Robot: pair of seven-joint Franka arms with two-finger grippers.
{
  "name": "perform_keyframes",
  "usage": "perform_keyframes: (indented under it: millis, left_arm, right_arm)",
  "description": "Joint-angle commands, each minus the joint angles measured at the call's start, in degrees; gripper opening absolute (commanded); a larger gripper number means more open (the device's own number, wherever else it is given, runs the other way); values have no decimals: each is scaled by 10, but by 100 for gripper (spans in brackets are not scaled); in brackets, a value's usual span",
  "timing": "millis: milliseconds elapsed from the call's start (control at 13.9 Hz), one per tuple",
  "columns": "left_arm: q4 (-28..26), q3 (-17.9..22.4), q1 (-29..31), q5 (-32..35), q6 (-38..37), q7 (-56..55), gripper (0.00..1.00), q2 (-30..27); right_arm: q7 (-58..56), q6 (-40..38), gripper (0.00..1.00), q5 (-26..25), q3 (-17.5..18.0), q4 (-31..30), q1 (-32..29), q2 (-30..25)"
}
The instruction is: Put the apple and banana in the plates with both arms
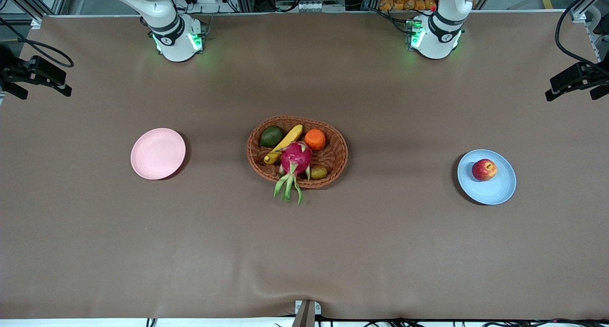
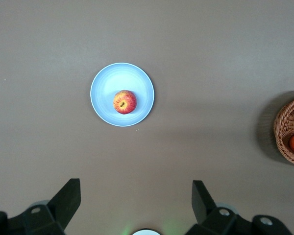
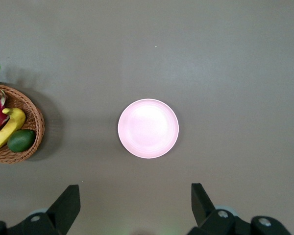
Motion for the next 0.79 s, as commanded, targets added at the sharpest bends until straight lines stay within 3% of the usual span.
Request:
perform_keyframes:
  millis: [0,721]
  left_arm:
    - [4,0,0,11,-2,10,100,2]
    - [6,0,-3,11,-2,3,100,6]
  right_arm:
    - [-1,-1,100,1,-1,0,0,-9]
    - [-1,-1,100,1,-2,6,-4,-9]
